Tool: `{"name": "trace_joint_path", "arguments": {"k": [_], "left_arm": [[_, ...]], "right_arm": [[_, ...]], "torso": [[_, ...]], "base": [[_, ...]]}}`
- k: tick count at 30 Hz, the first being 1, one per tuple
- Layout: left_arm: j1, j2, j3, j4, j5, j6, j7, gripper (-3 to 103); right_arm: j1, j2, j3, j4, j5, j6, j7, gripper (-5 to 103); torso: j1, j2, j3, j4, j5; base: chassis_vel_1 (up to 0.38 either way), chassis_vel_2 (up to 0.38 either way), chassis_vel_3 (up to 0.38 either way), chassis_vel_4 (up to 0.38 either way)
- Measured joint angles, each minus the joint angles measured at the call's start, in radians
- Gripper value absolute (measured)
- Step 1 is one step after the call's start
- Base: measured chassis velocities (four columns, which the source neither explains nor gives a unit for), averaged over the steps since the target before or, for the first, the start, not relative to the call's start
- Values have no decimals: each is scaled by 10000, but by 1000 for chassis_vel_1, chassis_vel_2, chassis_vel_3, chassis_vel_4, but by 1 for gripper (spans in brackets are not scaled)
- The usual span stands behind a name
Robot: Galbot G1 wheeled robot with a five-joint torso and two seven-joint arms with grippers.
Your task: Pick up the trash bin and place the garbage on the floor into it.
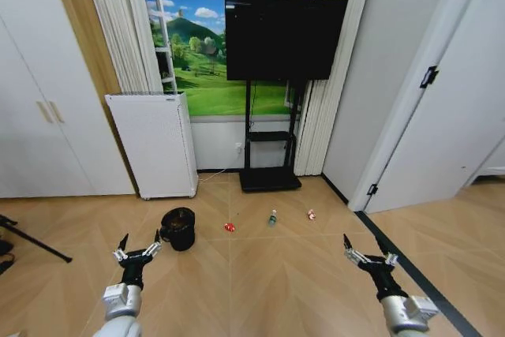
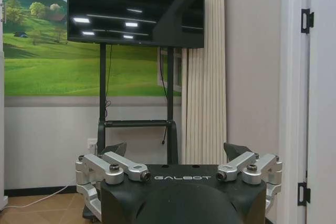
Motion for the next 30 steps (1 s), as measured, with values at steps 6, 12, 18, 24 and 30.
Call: {"name": "trace_joint_path", "arguments": {"k": [6,12,18,24,30], "left_arm": [[-1,7,-4,0,0,1,-4,98],[-17,16,0,8,9,5,-13,98],[-86,30,12,93,31,20,-29,98],[-119,27,39,172,123,41,-149,98],[-156,23,49,226,126,47,-153,98]], "right_arm": [[1,2,-4,-22,-1,11,-4,100],[14,15,-23,-77,-14,52,-12,100],[74,32,-67,-238,-98,139,-38,100],[134,48,-114,-365,-154,176,-39,100],[218,63,-170,-507,-186,326,-15,100]], "torso": [[4,-3,3,2,20],[-1,1,0,2,17],[-1,1,0,-1,26],[-1,-1,1,-1,27],[-1,-1,2,-1,26]], "base": [[-350,370,366,-360],[-339,353,343,-352],[-358,369,362,-359],[-359,355,357,-356],[-329,353,363,-340]]}}
